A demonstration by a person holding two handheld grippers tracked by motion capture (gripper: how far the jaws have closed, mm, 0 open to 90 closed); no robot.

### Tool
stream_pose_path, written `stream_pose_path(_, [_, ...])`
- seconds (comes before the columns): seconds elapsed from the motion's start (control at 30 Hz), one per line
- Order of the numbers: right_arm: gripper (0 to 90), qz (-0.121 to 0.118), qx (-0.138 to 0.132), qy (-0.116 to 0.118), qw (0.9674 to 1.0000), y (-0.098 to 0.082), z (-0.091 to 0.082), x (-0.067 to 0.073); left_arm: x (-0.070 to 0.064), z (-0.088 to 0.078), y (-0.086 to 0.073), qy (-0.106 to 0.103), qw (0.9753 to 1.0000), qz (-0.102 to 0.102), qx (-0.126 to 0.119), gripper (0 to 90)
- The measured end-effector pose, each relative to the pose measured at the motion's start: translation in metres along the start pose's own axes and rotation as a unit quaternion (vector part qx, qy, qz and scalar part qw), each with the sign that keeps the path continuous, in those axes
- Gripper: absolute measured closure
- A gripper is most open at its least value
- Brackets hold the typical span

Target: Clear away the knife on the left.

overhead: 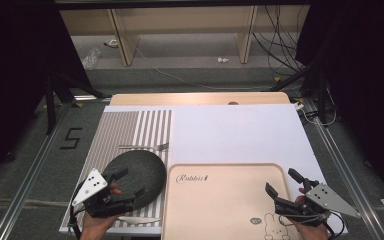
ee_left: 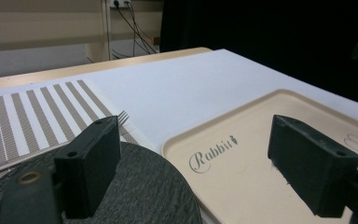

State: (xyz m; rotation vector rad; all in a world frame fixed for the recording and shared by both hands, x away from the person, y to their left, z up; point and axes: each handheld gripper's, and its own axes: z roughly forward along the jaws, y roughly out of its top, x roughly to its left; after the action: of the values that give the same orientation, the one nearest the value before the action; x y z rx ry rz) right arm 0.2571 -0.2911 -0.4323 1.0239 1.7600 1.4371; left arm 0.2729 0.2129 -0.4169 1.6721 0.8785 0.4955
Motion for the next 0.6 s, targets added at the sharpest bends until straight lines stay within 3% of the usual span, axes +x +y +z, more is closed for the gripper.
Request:
stream_pose_path(0.17, [15.9, -0.001, -0.002, 0.0, 1.0, -0.0001, -0.0002, 0.0004, -0.0029, 0.0, 0.004, 0.002, 0.9994, 0.027, 0.022, 17.6])
stream_pose_path(0.4, [15.9, 0.001, -0.001, -0.002, 1.0, -0.0005, -0.0002, -0.0008, 0.0015, -0.0013, 0.0087, -0.02, 0.9982, 0.024, 0.051, 19.3])
stream_pose_path(0.47, [16.0, 0.0, -0.001, -0.003, 1.0, -0.0002, -0.0007, -0.0013, 0.0038, -0.0004, 0.0088, -0.028, 0.997, 0.021, 0.069, 19.6])
stream_pose_path(0.6, [16.0, 0.002, -0.002, -0.004, 1.0, -0.0005, -0.0002, -0.0022, 0.0055, -0.0018, 0.0088, -0.033, 0.9936, 0.036, 0.102, 19.5])
